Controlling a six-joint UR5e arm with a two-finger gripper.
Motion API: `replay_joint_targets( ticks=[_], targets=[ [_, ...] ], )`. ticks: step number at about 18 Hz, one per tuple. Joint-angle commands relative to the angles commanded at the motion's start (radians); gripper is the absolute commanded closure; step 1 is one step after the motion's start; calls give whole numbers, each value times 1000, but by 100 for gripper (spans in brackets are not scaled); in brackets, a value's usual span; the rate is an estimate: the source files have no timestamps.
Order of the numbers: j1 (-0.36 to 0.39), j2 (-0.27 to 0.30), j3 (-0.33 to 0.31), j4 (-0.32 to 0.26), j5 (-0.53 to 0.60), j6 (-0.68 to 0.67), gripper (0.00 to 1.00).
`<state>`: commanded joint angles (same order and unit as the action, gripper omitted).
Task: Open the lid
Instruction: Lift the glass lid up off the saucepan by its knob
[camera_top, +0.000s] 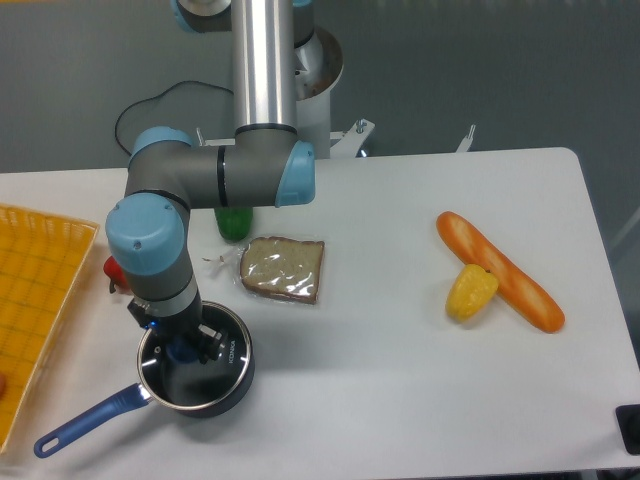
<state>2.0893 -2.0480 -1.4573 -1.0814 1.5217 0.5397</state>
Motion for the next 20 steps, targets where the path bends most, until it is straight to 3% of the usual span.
replay_joint_targets(
  ticks=[8,14,20],
  targets=[
    [24,46,-14,-26,2,187,64],
    [66,91,-47,-32,2,399,64],
    [95,107,-67,-38,2,465,64]
  ],
)
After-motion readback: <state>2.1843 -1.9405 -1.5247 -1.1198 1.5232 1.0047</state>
